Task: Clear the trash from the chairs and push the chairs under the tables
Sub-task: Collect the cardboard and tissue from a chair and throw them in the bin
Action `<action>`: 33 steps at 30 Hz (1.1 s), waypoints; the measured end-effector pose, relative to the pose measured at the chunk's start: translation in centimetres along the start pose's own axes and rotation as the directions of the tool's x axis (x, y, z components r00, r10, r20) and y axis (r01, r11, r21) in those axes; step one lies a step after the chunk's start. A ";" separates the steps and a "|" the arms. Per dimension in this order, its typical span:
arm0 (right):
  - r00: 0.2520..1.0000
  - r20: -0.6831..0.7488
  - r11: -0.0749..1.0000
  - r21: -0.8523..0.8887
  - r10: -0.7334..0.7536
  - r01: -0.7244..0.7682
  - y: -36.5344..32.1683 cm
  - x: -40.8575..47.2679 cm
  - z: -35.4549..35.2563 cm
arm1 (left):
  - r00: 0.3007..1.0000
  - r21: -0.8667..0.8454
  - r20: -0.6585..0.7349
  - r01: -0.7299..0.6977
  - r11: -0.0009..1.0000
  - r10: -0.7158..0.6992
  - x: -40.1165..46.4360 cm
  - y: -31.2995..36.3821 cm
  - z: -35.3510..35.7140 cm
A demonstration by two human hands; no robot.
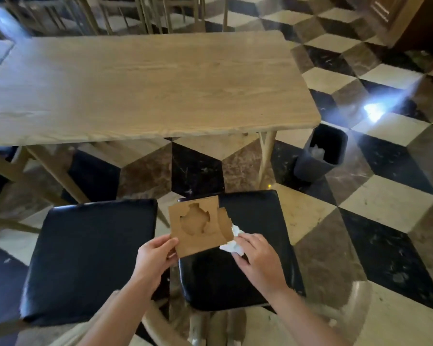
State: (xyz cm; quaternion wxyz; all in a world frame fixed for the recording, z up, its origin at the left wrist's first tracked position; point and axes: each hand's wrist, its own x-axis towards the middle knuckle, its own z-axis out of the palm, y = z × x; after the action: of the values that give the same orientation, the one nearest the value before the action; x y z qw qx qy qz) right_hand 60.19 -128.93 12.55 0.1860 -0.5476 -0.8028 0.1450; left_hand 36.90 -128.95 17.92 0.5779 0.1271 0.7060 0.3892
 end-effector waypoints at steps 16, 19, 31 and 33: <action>0.880 0.434 0.968 -0.231 0.190 -0.095 11.4 2.7 20.5 | 0.943 0.054 -0.308 0.145 0.988 -0.122 10.3 -9.2 0.8; 0.862 0.448 0.962 -0.231 0.238 -0.146 12.2 3.1 21.7 | 0.941 0.052 -0.311 0.157 0.986 -0.134 10.6 -9.1 1.0; 0.843 0.447 0.950 -0.214 0.301 -0.226 12.2 2.8 19.8 | 0.950 0.035 -0.270 0.175 0.984 -0.159 9.4 -8.5 1.9; 0.858 0.408 0.950 -0.169 0.312 -0.264 11.7 3.1 17.5 | 0.956 0.045 -0.254 0.160 0.986 -0.144 8.9 -8.0 2.3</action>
State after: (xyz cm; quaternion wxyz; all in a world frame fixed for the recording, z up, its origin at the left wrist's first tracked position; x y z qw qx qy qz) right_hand 60.77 -122.35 -7.64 -0.0489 -0.6251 -0.7395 0.2450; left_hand 38.51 -127.74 5.93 0.5080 0.0411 0.7931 0.3334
